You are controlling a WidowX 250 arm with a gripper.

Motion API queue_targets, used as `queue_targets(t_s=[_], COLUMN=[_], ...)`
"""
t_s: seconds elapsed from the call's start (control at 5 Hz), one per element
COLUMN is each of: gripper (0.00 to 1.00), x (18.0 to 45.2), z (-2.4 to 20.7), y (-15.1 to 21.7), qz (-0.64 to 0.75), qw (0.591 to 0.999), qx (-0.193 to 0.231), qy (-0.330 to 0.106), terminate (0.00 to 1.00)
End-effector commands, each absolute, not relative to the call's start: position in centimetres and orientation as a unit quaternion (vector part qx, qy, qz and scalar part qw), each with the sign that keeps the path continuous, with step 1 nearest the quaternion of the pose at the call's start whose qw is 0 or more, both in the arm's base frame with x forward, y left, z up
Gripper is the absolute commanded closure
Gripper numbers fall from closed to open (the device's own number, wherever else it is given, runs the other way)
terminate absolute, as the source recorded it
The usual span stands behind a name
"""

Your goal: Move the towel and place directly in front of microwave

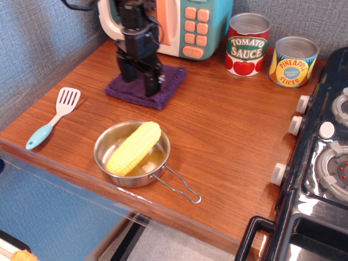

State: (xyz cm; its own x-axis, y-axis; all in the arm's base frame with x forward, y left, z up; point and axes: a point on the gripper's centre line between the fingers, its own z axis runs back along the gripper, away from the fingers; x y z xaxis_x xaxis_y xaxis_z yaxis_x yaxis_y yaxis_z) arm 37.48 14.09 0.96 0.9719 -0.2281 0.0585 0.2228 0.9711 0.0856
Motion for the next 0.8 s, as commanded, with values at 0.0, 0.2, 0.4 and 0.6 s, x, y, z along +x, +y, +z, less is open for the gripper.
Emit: queue_targets(t_s=[0.0,0.2,0.4,0.6], gripper=[0.00,0.00,0.00,0.00], x=[36.1,36.1,36.4,37.3], z=[0.5,1.0,1.3,2.7], y=[19.3,20.1,20.0,19.2], qz=[-0.096,-0.102,-0.110,-0.126], qw=[0.995,0.994,0.993,0.990], qx=[0.016,0.015,0.015,0.026], qy=[-0.031,-0.035,-0.040,-0.057], terminate=[0.00,0.00,0.00,0.00])
